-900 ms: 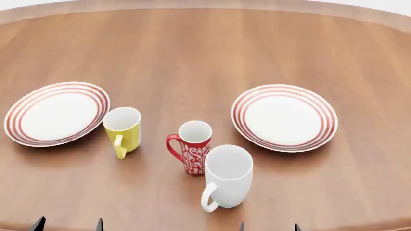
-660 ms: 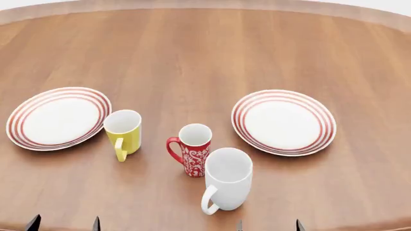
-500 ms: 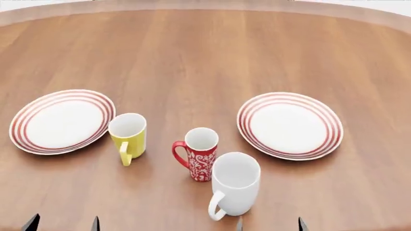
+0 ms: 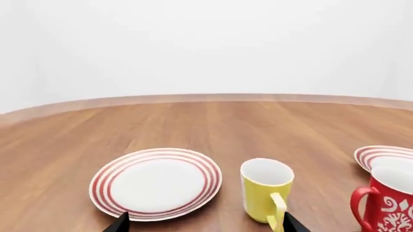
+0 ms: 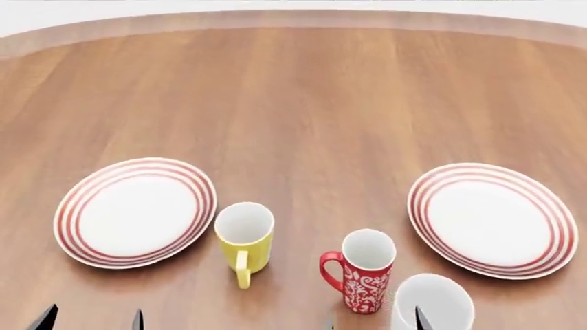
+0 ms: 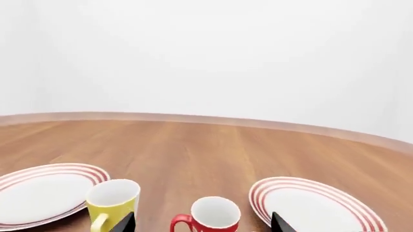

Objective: Put the red mug on the left plate.

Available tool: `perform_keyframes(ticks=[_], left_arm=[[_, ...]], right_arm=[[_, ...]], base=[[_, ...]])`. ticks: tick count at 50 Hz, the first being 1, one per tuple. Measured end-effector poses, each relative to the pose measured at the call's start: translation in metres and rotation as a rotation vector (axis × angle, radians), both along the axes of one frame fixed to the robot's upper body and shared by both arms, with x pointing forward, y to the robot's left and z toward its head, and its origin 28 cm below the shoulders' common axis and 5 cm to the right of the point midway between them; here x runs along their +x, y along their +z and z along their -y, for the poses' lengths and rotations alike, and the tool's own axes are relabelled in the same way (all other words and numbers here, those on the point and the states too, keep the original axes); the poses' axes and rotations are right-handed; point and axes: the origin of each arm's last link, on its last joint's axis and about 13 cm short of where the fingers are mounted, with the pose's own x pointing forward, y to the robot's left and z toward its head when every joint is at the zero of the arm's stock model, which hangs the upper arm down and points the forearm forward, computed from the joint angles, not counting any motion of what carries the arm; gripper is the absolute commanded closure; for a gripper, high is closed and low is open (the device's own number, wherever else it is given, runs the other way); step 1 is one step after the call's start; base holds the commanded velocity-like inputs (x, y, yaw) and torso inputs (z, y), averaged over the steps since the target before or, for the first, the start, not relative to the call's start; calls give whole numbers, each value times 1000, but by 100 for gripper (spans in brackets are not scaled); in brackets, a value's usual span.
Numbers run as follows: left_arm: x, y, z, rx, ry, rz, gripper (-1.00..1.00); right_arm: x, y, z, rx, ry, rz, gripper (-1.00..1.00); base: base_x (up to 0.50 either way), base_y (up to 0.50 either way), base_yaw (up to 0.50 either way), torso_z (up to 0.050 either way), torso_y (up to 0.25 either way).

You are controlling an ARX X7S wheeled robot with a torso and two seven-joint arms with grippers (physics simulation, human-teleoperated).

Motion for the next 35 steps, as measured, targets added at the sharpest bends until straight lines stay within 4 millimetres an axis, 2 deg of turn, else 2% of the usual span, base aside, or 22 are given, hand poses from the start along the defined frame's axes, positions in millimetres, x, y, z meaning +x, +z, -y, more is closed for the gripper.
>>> perform_keyframes(ticks=[35], left_arm=[[-2,0,0,9,-18,-1,-100]], right_arm=[[0,0,-2,4,13,-1,-100]], base=[[345,380,0,0,0]])
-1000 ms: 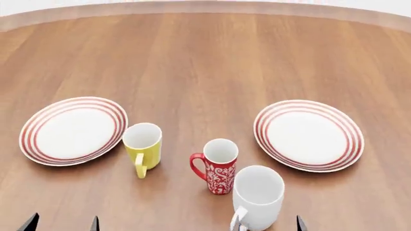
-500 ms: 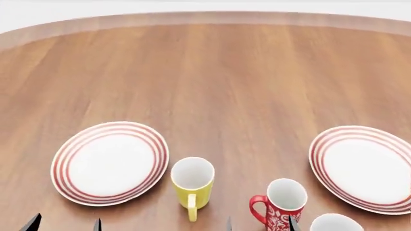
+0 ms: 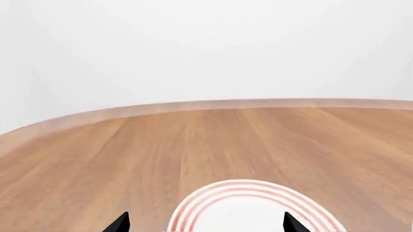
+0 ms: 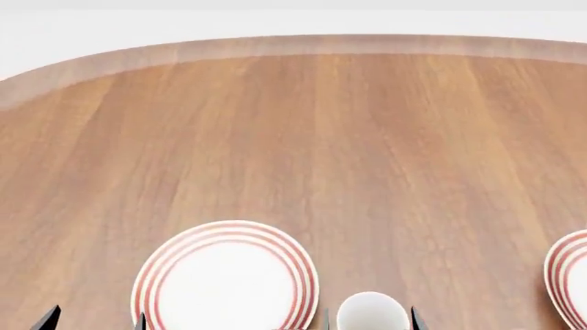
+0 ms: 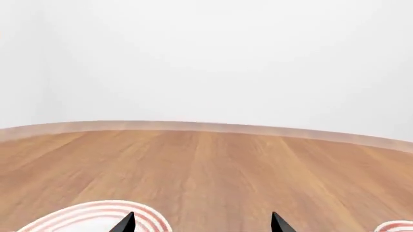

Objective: Put the red mug on the left plate.

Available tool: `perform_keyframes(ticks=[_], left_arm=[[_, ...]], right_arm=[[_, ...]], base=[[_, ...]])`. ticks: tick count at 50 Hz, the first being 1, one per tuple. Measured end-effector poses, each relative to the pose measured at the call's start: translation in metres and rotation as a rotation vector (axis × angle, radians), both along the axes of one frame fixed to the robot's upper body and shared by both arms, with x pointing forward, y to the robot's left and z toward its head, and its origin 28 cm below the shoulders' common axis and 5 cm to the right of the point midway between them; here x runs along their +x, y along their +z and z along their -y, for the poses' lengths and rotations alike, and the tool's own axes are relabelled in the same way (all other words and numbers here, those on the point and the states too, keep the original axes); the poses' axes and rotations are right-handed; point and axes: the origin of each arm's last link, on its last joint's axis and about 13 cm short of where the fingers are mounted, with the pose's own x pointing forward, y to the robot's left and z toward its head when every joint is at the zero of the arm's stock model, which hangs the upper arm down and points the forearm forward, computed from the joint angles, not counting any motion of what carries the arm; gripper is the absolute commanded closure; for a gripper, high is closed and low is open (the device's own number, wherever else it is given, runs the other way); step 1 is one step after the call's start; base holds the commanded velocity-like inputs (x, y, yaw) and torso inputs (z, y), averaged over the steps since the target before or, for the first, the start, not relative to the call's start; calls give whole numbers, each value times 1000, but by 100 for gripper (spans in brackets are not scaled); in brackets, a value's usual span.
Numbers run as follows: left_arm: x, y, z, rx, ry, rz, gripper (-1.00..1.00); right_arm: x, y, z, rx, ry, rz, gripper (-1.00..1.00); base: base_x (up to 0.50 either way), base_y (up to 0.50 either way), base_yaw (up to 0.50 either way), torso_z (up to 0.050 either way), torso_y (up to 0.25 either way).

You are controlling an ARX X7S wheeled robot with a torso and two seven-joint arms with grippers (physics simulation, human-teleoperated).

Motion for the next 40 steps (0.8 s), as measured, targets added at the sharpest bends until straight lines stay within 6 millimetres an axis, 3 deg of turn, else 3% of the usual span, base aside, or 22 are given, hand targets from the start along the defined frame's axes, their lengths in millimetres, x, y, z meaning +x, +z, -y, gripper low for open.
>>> perform_keyframes(ticks=[19,40], left_arm=[[-1,0,0,0,-3,-1,-100],[-3,3,-1,-6,-4,7,-100]], right_arm=[[6,1,0,81,-55,-41,-100],[25,12,-1,157,-442,-94,-100]], base=[[0,0,0,0,0],[0,0,0,0,0]])
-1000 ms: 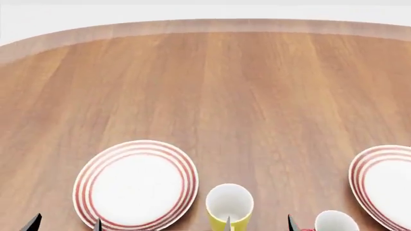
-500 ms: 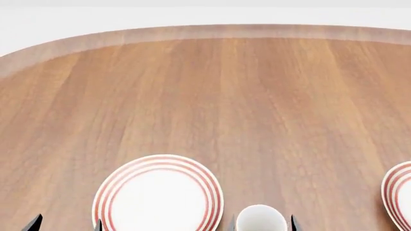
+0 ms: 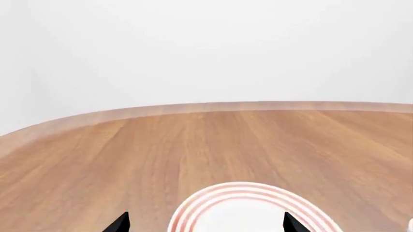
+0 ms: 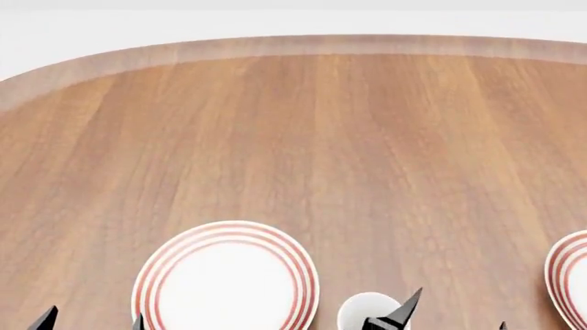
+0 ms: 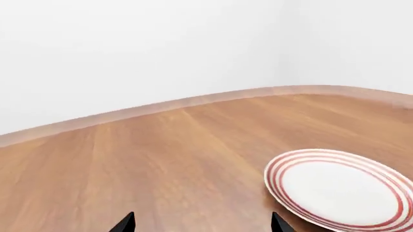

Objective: Put the red mug on the left plate.

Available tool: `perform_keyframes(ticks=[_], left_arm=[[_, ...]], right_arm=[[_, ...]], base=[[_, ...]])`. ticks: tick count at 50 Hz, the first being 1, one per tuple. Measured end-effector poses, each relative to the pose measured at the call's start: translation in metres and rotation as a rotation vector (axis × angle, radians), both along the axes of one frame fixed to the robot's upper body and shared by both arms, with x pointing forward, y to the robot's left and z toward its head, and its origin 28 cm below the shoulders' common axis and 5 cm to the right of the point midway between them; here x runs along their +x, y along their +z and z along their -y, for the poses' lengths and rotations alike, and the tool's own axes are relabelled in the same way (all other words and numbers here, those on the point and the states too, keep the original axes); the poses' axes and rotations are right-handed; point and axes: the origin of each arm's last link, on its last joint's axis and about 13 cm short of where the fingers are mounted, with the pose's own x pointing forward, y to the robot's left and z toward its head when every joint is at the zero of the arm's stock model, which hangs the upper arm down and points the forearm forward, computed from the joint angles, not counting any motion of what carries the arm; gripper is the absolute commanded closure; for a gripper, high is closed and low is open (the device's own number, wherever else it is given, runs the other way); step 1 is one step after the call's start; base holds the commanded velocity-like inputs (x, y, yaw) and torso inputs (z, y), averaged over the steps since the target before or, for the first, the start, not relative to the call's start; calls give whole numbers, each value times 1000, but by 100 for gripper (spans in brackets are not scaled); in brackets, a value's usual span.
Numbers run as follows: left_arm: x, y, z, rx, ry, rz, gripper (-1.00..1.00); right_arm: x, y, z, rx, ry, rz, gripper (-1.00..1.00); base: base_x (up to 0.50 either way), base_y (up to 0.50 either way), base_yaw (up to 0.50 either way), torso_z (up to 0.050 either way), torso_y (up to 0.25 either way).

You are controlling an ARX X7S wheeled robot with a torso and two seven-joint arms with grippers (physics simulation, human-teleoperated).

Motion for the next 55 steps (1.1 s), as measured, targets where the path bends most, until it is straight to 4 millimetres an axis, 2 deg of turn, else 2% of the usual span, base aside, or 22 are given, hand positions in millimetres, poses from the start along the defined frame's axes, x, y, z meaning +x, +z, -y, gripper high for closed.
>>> perform_keyframes(ticks=[14,32,55], left_arm=[[-1,1,0,-4,-2,2,-100],[-2,3,-1,-12,-6,3,-100],[-3,4,-2,-15,-4,7,-100]], right_arm=[[12,-3,-1,23,-181,-45,-100],[25,-6,-5,154,-254,-85,-100],[11,-3,-15,235,-319,-72,-100]], base=[[0,0,0,0,0],[0,0,0,0,0],[0,0,0,0,0]])
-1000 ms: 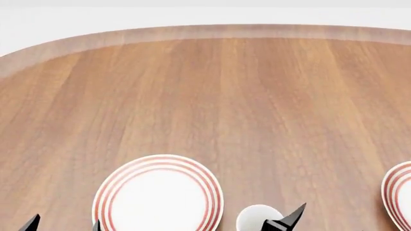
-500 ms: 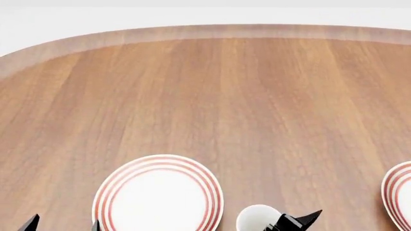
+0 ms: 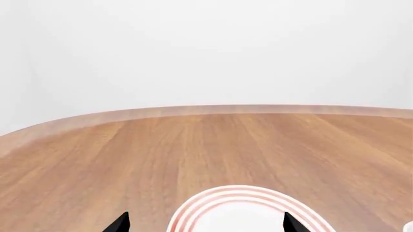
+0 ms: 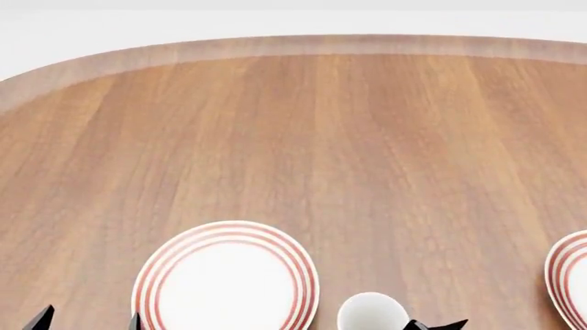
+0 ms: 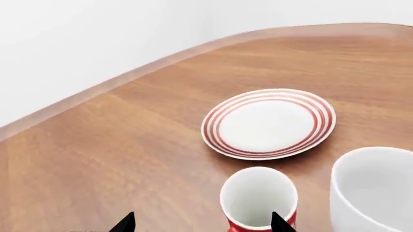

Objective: Put the red mug on the left plate.

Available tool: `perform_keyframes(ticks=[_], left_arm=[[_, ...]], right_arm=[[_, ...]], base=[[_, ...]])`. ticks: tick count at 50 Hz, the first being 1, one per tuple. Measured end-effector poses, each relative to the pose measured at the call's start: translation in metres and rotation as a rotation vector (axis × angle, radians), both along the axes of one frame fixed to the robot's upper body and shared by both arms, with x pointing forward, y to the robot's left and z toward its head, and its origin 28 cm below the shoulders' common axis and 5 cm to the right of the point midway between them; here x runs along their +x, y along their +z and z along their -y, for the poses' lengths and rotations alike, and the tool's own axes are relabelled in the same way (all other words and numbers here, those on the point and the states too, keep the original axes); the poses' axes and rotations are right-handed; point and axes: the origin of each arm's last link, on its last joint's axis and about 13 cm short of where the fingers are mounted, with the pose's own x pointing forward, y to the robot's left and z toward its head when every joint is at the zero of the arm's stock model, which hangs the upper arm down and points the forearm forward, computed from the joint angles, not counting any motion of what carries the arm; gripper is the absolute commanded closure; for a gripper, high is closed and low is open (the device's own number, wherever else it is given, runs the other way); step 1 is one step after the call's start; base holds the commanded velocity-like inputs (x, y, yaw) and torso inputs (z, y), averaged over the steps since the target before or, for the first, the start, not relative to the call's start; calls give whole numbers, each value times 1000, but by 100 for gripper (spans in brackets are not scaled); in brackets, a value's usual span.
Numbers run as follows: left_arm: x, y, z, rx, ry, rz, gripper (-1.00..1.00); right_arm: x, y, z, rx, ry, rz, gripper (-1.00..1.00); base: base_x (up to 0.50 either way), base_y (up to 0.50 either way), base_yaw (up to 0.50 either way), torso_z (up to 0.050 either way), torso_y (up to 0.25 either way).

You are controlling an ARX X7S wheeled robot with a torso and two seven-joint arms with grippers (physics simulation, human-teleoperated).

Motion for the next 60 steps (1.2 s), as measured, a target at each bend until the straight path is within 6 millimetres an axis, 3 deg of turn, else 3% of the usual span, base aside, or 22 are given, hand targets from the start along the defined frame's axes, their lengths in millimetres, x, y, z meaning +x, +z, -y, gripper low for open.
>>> perform_keyframes(ticks=[19,60], left_arm=[[-1,1,0,-1,-2,2,-100],[-2,3,0,-1,-2,7,-100]], right_arm=[[-7,3,-6,59,-24,18,-100],[25,3,-7,255,-116,-24,-100]], base=[[0,0,0,0,0],[0,0,0,0,0]])
